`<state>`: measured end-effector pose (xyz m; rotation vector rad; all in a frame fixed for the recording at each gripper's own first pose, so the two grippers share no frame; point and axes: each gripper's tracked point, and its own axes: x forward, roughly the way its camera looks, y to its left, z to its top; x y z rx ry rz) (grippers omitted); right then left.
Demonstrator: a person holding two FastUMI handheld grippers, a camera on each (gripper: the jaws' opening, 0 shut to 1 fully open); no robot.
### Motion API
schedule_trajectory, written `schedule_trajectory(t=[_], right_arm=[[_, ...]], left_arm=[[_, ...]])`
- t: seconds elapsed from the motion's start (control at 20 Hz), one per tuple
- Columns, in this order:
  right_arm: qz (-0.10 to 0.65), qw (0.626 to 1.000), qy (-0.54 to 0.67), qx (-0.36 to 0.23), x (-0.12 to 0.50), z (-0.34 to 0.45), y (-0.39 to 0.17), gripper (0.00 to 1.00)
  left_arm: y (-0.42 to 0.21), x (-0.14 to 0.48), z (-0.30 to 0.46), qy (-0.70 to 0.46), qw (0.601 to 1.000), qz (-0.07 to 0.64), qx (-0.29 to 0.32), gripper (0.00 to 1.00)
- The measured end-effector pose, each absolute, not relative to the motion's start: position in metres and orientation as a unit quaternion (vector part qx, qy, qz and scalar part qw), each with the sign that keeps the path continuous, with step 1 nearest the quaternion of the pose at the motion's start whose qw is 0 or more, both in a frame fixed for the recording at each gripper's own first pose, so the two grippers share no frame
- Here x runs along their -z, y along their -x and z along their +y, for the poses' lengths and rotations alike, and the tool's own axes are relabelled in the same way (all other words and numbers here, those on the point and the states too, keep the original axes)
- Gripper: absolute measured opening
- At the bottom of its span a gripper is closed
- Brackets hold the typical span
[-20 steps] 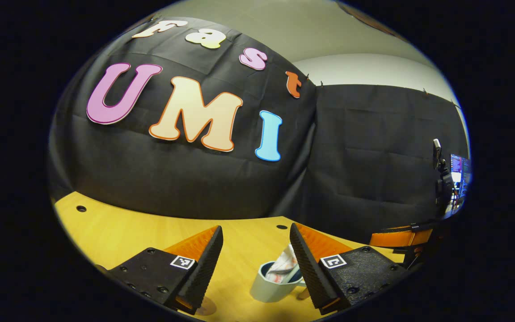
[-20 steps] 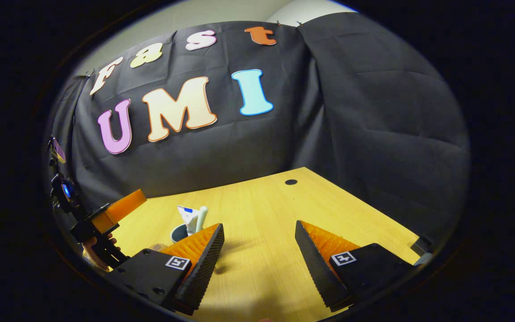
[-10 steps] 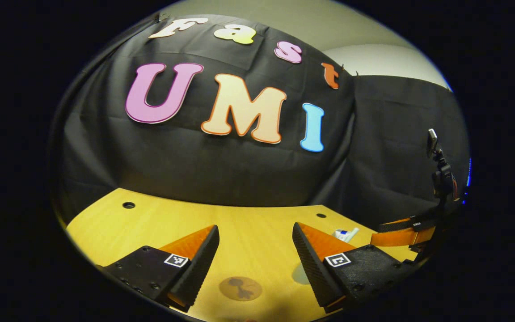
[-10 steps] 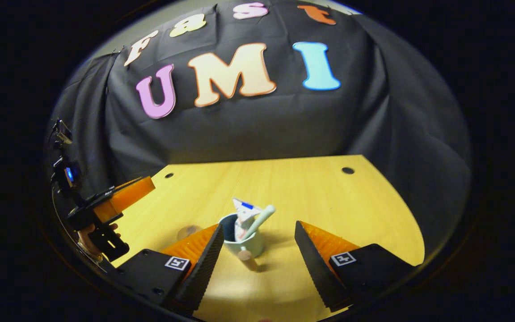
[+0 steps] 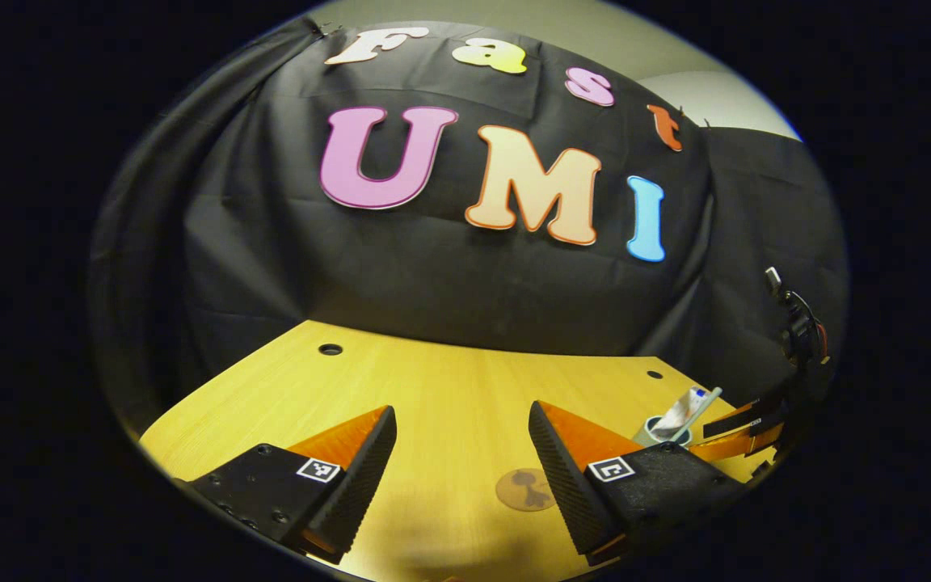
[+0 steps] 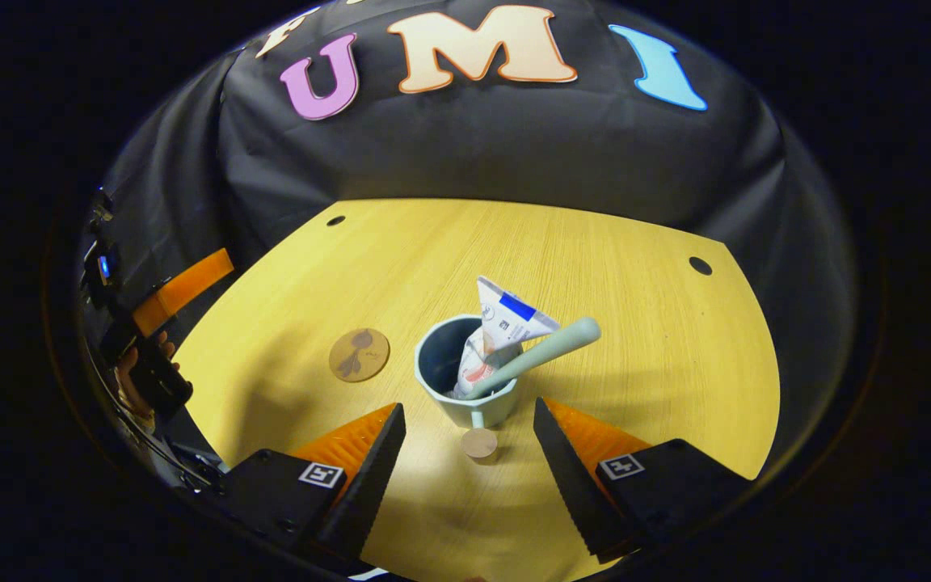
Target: Put the toothbrush and toothpaste on the desktop into the cup, then pick up the cup and place it on the coaster on the desktop.
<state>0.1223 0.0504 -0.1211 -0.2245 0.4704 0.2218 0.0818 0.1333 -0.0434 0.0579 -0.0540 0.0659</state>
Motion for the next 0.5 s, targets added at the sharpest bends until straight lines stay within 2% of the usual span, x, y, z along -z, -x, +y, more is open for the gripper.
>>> schedule_trajectory(t=[0.15,0.2,0.3,0.4,0.5], right_arm=[[0.264,0.95,0.131,-0.101,0.136,0.042,-0.13,0.98],[0.274,0.947,0.134,-0.099,0.14,0.04,-0.133,0.93],[0.294,0.941,0.141,-0.095,0.147,0.039,-0.139,0.96],[0.308,0.935,0.149,-0.09,0.151,0.037,-0.144,0.81],[0.322,0.931,0.149,-0.09,0.155,0.041,-0.146,0.73]], left_arm=[[-0.072,0.05,0.16,-0.03,0.997,-0.019,-0.076,0.95],[-0.068,0.052,0.167,-0.028,0.996,-0.018,-0.088,0.95],[-0.062,0.059,0.182,-0.024,0.993,-0.008,-0.112,0.94],[-0.055,0.065,0.196,-0.02,0.991,0.0,-0.134,0.95],[-0.049,0.067,0.207,-0.016,0.988,0.004,-0.151,0.95]])
